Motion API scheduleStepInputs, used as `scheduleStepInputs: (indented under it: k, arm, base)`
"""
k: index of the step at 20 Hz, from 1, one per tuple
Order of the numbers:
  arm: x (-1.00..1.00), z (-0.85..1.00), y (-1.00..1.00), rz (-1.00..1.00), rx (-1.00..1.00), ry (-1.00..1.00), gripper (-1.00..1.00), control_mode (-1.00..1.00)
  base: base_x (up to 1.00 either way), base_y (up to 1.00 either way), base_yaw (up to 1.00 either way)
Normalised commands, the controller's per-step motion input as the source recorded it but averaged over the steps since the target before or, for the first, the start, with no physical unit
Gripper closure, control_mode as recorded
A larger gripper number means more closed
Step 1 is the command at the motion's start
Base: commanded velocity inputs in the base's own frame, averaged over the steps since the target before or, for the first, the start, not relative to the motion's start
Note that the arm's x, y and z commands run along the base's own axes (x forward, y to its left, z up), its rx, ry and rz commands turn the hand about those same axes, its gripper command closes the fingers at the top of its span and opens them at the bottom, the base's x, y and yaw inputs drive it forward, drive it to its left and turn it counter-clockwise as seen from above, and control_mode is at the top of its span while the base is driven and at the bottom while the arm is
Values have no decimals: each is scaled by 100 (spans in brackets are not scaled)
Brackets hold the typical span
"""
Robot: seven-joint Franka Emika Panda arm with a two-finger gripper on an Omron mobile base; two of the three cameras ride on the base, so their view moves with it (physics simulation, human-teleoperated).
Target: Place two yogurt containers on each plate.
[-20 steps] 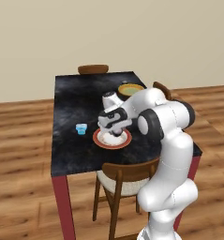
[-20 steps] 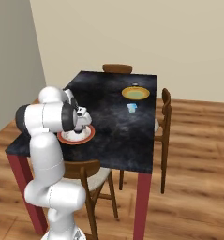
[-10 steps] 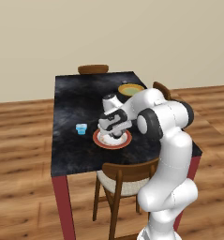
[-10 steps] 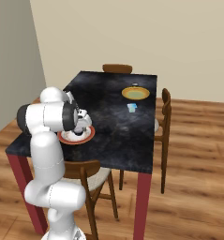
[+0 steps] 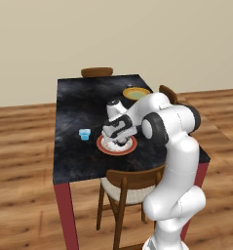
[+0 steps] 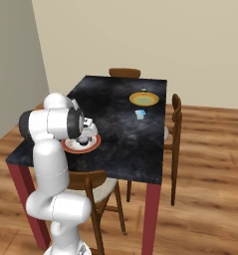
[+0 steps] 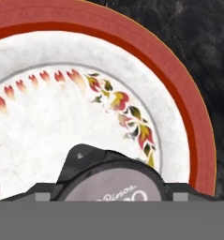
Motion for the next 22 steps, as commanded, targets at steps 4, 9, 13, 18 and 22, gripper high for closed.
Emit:
scheduleStepInputs:
  k: [4, 9, 13, 18, 22]
  arm:
    - [1, 3, 0, 0, 3, -1, -100, -100]
    - [0, 2, 0, 0, 3, -1, -100, -100]
    - [0, 44, 9, 1, 3, -22, -100, -100]
    - [-2, 60, 16, 1, 1, -27, -100, -100]
    - [-22, 45, 36, 0, 15, -8, -100, -100]
  base:
    - [0, 0, 0]
    - [0, 0, 0]
    - [0, 0, 0]
    - [0, 0, 0]
    - [0, 0, 0]
